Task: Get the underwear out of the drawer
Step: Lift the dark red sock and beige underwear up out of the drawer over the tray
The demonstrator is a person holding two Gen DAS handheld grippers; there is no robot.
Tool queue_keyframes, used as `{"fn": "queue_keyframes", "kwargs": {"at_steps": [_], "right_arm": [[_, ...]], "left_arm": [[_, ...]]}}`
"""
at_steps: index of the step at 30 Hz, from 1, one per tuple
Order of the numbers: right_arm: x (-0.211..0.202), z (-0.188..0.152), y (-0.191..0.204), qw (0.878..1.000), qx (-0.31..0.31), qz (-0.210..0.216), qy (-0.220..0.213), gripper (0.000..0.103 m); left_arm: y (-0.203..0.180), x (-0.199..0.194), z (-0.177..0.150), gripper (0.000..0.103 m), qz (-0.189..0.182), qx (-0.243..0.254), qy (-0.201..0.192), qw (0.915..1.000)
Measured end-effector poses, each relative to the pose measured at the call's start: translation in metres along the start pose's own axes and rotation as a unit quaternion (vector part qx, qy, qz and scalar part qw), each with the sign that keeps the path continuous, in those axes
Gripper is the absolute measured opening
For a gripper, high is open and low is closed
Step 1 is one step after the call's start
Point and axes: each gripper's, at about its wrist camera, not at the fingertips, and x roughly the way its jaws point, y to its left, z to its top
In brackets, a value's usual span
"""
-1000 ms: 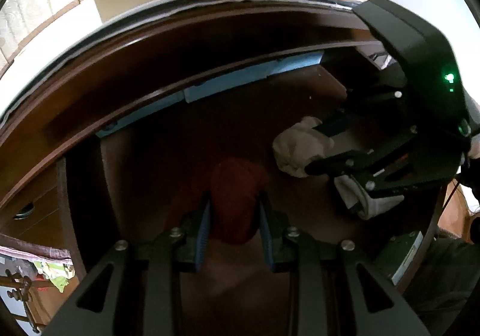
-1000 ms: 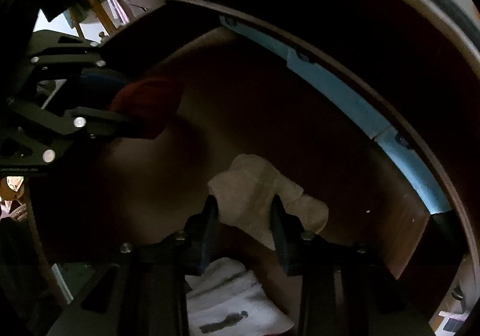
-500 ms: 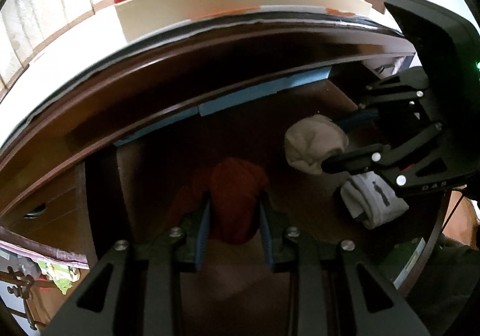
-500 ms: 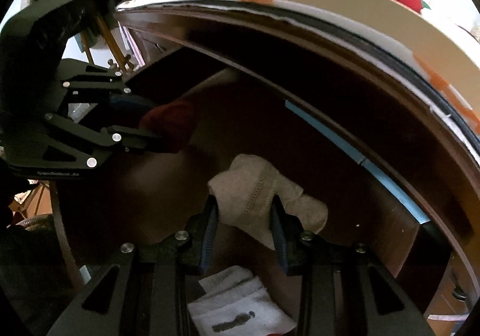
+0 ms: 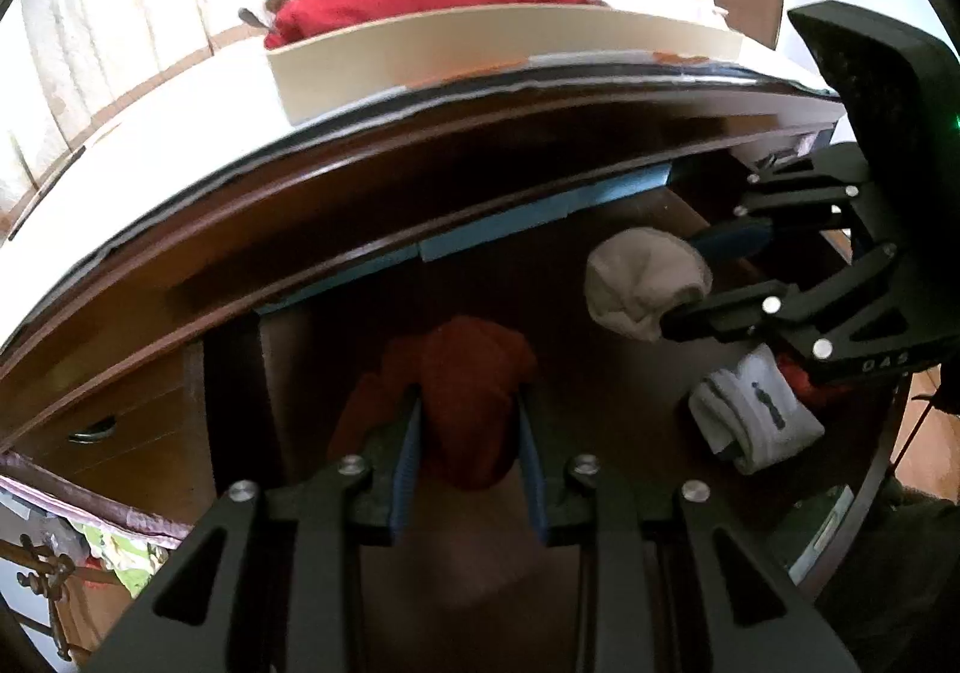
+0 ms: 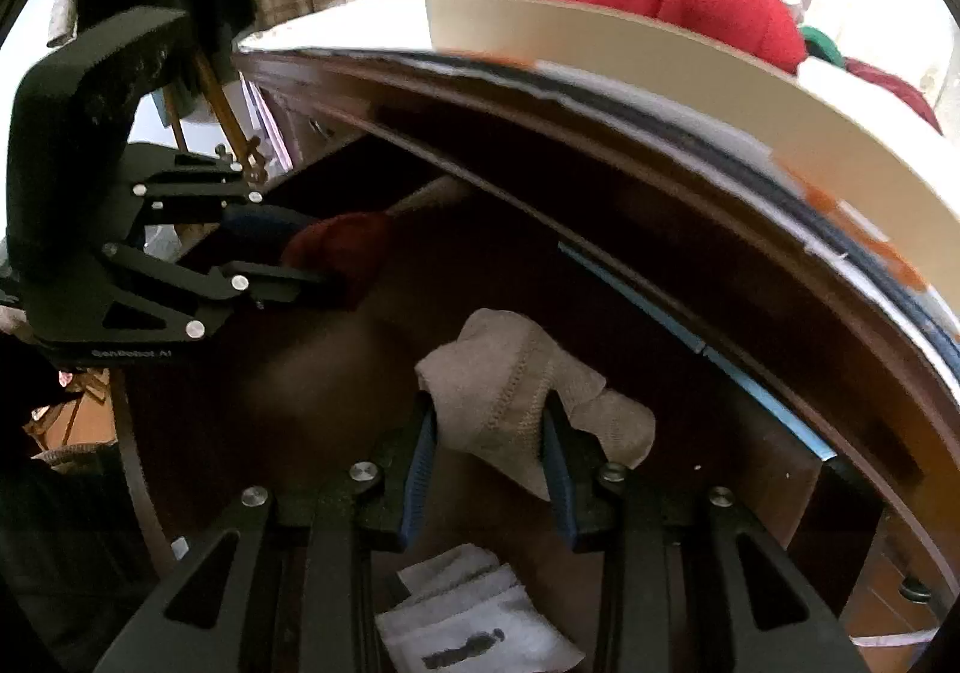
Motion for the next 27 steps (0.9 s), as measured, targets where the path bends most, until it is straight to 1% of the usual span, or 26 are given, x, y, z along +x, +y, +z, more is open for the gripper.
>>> {"fn": "queue_keyframes", "kwargs": {"at_steps": [2, 8, 13, 19, 25, 27], "right_arm": [[-0.004, 0.001, 0.000, 1.000, 0.002, -0.001, -0.009, 0.036], [-0.025, -0.012, -0.002, 0.999, 0.003, 0.001, -0.036, 0.036], [-0.037, -0.016, -0.002, 0.999, 0.006, 0.009, -0.048, 0.036], [-0.053, -0.023, -0.005, 0.998, 0.004, 0.005, -0.069, 0.036], [-0.072, -0.030, -0.012, 0.994, 0.020, 0.002, -0.107, 0.036], [-0.078, -0.031, -0.015, 0.993, 0.023, -0.001, -0.118, 0.036]], "left_arm": [[0.001, -0.004, -0.001, 0.028, 0.006, -0.002, -0.009, 0.9999], [0.002, -0.011, -0.002, 0.028, 0.027, 0.000, -0.032, 0.9991], [0.004, -0.015, -0.002, 0.028, 0.028, -0.002, -0.046, 0.9986], [0.006, -0.020, -0.002, 0.028, 0.037, -0.012, -0.068, 0.9970], [0.007, -0.028, -0.003, 0.028, 0.044, -0.018, -0.089, 0.9949], [0.007, -0.031, -0.004, 0.028, 0.040, -0.025, -0.099, 0.9940]]}}
